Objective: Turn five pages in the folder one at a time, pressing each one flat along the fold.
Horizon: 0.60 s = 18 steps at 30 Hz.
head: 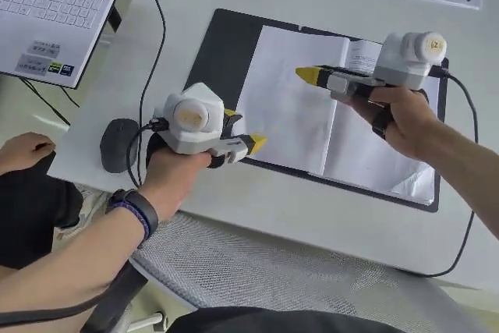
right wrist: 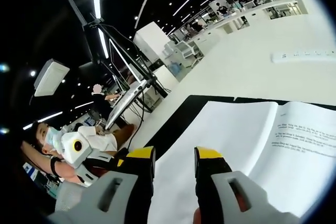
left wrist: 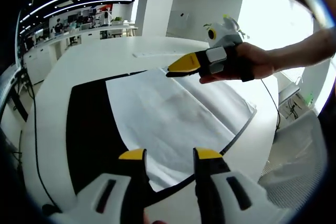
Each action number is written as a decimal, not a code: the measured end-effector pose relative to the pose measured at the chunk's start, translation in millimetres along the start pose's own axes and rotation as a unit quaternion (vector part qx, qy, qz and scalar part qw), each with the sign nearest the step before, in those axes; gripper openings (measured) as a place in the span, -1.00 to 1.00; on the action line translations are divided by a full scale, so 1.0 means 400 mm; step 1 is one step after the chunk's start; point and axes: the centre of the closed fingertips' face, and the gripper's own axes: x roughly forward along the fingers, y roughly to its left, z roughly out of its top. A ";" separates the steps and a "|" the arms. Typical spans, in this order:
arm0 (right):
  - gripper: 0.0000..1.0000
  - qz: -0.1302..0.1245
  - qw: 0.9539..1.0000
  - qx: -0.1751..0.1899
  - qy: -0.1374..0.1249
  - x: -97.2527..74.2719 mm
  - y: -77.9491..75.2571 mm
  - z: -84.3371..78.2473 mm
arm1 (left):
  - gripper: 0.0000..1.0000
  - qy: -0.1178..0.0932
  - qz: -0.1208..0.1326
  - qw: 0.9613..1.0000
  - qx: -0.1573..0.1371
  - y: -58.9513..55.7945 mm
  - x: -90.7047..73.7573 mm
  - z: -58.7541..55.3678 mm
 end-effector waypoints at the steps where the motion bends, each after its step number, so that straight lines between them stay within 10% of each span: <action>1: -0.45 -0.003 1.000 0.000 0.001 -0.005 0.000 -0.006 | -0.42 0.008 0.003 1.000 0.003 0.004 0.004 -0.010; 18: -0.53 -0.027 0.999 0.026 0.014 -0.051 -0.045 -0.083 | -0.65 0.054 0.025 0.998 0.018 0.030 0.030 -0.075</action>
